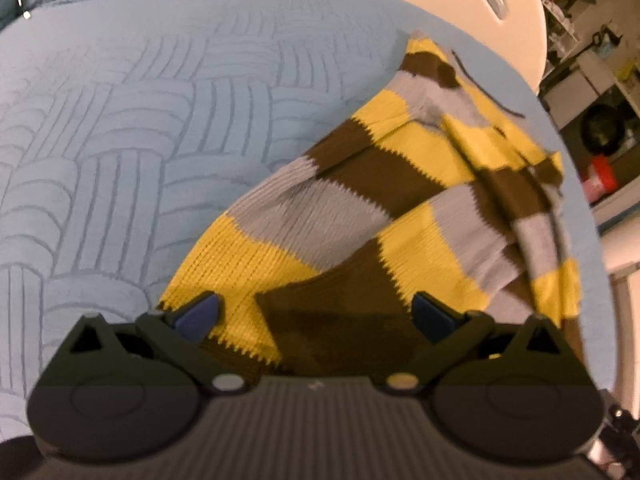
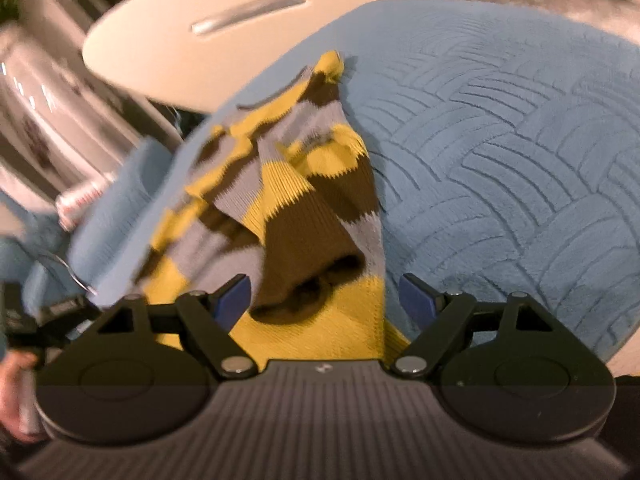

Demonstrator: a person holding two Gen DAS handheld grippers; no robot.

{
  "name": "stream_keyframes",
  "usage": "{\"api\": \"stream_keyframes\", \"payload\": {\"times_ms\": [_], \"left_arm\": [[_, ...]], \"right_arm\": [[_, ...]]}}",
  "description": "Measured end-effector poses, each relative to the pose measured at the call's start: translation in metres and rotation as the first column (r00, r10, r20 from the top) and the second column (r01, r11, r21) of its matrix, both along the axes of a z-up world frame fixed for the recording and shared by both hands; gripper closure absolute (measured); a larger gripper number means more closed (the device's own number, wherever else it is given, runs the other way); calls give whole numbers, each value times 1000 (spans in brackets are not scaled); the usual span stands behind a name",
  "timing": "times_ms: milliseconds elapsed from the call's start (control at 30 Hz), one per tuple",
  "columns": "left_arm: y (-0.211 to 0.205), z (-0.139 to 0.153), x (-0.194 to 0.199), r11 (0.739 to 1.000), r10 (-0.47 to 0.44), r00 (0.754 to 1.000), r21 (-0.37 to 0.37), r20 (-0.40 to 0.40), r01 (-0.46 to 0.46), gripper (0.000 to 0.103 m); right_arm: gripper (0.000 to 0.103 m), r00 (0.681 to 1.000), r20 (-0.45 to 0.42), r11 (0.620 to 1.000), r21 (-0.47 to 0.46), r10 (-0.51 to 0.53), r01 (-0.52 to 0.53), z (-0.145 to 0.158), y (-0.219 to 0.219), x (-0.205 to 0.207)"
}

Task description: Fold clothes

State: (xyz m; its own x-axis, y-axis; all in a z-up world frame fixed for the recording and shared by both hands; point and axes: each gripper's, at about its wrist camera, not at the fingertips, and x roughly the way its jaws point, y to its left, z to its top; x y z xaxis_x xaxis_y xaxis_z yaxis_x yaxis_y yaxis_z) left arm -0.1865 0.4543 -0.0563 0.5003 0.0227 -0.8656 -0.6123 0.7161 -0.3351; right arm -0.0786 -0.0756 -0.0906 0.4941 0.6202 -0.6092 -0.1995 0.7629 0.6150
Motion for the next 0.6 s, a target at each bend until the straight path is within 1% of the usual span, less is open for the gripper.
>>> {"api": "stream_keyframes", "payload": {"times_ms": [67, 100, 133, 200, 233, 267, 300, 333, 367, 433, 467, 567, 600], "left_arm": [[7, 17, 11, 998, -27, 1000, 57, 4, 27, 0], [11, 29, 19, 994, -51, 999, 97, 15, 49, 0], [15, 38, 29, 989, -73, 997, 132, 19, 70, 0], [20, 50, 42, 981, -98, 995, 170, 20, 93, 0], [24, 59, 55, 972, -129, 991, 200, 24, 121, 0], [29, 69, 75, 958, -177, 984, 232, 19, 168, 0], [33, 75, 97, 940, -227, 974, 261, 1, 219, 0], [33, 77, 102, 935, -239, 971, 269, -6, 231, 0], [37, 79, 126, 916, -274, 961, 295, -39, 273, 0], [42, 78, 158, 898, -305, 949, 308, -84, 315, 0], [47, 73, 185, 892, -320, 940, 298, -116, 341, 0], [59, 57, 250, 881, -360, 917, 263, -170, 394, 0], [62, 52, 263, 879, -362, 915, 261, -179, 399, 0]], "right_arm": [[20, 1000, -23, 994, 111, -18, 20, -4, -8, 4], [19, 999, -34, 987, 160, -24, 29, -6, -11, 6], [18, 999, -44, 977, 209, -29, 38, -9, -14, 8], [18, 998, -61, 950, 307, -33, 50, -14, -16, 11], [18, 997, -67, 934, 354, -28, 50, -17, -16, 13], [18, 997, -75, 918, 393, -22, 50, -20, -15, 15], [18, 997, -79, 905, 422, -15, 47, -22, -14, 17], [18, 997, -81, 890, 453, -2, 39, -25, -11, 20], [18, 997, -81, 879, 476, 10, 30, -26, -10, 22], [18, 996, -80, 859, 511, 41, 5, -28, -6, 25], [17, 994, -87, 844, 537, 62, -6, -31, -4, 28], [17, 986, -126, 788, 615, 109, -8, -38, -2, 36], [18, 985, -134, 772, 635, 111, -1, -39, -2, 39]]}}
